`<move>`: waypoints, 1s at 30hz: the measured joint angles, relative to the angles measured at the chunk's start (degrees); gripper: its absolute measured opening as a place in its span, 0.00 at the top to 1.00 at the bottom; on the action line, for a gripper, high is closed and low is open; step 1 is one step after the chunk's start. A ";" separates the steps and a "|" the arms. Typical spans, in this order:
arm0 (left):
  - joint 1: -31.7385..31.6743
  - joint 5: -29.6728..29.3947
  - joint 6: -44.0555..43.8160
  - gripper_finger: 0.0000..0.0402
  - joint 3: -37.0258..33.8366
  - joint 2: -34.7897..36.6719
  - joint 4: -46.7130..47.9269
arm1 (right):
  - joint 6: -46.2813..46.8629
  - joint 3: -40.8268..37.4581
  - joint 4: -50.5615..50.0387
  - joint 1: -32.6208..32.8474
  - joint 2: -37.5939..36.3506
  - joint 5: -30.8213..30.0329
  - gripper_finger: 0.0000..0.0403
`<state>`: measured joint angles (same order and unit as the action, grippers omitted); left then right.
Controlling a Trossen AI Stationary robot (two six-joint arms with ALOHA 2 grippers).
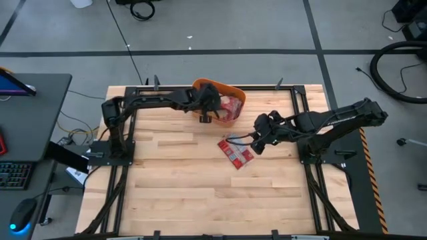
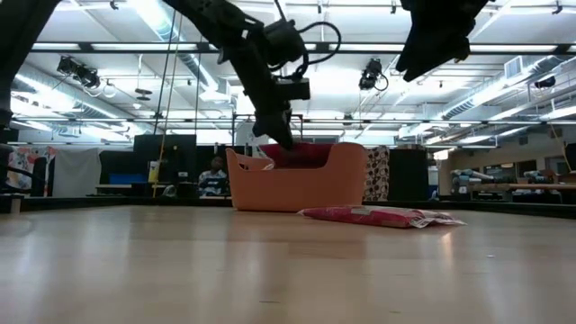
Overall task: Sort popcorn bags into baskets
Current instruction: Put the red popcorn bag into the orange bin
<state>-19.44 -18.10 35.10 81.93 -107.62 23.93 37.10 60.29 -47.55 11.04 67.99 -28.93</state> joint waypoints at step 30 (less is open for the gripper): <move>18.17 13.88 -25.43 0.56 -0.07 7.50 10.31 | -9.72 -13.95 12.16 0.42 -0.01 17.22 0.51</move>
<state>-1.28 -4.22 9.68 81.86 -100.12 34.24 27.39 46.34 -35.39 11.46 67.99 -11.71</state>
